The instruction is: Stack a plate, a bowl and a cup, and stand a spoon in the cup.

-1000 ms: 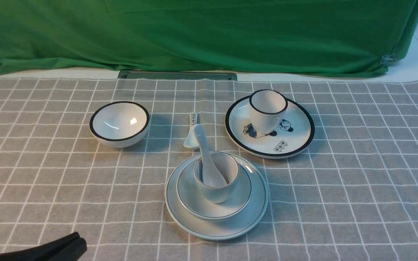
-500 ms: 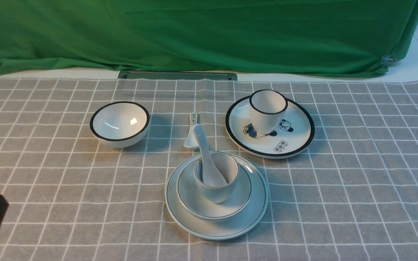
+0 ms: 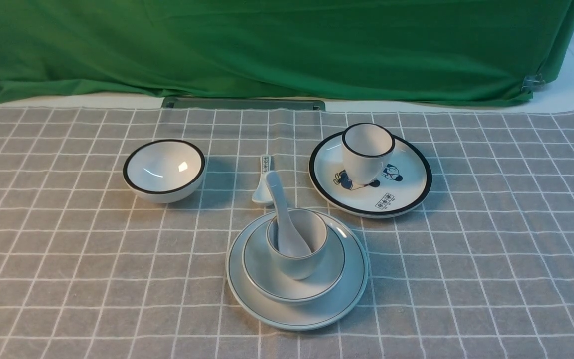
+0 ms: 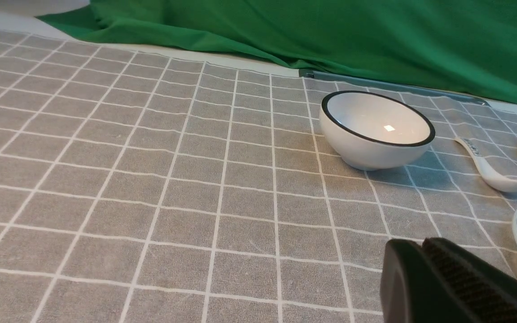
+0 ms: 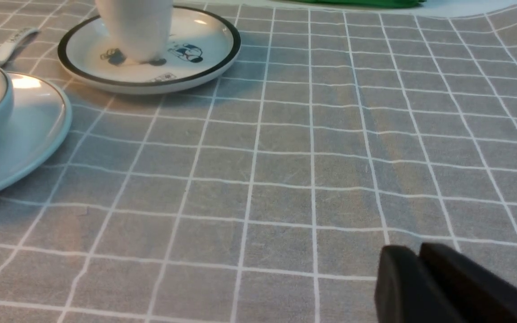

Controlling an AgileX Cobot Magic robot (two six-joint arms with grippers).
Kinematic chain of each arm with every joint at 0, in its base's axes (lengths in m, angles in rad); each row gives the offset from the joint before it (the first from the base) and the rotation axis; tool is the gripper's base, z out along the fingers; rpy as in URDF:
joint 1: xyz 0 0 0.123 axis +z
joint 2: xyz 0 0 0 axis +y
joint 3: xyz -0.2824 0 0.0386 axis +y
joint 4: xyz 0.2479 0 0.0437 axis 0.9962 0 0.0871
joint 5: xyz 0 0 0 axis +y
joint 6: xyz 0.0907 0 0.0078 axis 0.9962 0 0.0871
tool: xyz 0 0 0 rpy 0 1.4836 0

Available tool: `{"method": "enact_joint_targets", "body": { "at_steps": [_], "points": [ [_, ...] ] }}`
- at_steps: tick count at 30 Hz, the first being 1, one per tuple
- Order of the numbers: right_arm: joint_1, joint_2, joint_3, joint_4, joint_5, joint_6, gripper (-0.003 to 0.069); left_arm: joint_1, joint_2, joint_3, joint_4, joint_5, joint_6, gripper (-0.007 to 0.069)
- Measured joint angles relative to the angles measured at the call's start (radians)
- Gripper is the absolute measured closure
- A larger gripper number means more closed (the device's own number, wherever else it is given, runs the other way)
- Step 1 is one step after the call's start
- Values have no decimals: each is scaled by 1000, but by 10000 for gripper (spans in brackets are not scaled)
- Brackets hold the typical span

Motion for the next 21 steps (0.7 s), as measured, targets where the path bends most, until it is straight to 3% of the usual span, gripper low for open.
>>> {"method": "enact_joint_targets", "body": {
  "at_steps": [21],
  "points": [
    [0, 0, 0, 0, 0, 0, 532, 0, 0, 0, 2, 0, -1, 612]
  ]
}}
